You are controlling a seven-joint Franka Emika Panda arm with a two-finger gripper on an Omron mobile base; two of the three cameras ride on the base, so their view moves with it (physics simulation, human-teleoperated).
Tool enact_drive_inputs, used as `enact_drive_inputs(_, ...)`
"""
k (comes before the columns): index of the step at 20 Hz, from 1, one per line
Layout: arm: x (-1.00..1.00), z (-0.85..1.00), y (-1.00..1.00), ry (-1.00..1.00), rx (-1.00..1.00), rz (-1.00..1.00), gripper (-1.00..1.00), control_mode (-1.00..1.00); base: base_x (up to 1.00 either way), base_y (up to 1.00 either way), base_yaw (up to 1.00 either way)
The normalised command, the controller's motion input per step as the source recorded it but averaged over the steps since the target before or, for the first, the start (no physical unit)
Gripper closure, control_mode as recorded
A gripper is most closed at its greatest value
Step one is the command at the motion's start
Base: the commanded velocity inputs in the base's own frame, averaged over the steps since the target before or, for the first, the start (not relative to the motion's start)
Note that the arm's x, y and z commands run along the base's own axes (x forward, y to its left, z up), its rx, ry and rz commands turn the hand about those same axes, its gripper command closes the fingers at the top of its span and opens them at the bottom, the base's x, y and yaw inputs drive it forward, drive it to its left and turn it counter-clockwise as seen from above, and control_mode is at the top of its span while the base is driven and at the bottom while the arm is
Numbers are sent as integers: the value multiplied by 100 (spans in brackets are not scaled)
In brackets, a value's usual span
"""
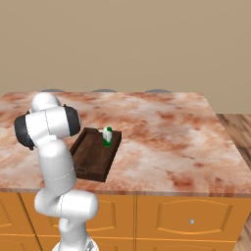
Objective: Take out the milk from the fridge and place it on the tray on the counter. Then take the sugar cube near the tray and place it in the tray.
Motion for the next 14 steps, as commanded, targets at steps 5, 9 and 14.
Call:
enact_drive_inputs(5, 19, -5, -18, 0, 3, 0, -100, -100, 0, 0, 0)
enact_drive_inputs(9, 12, -14, -12, 0, 5, 0, -100, -100, 0, 0, 0)
enact_drive_inputs(14, 13, -19, 7, 0, 0, 0, -100, -100, 0, 0, 0)
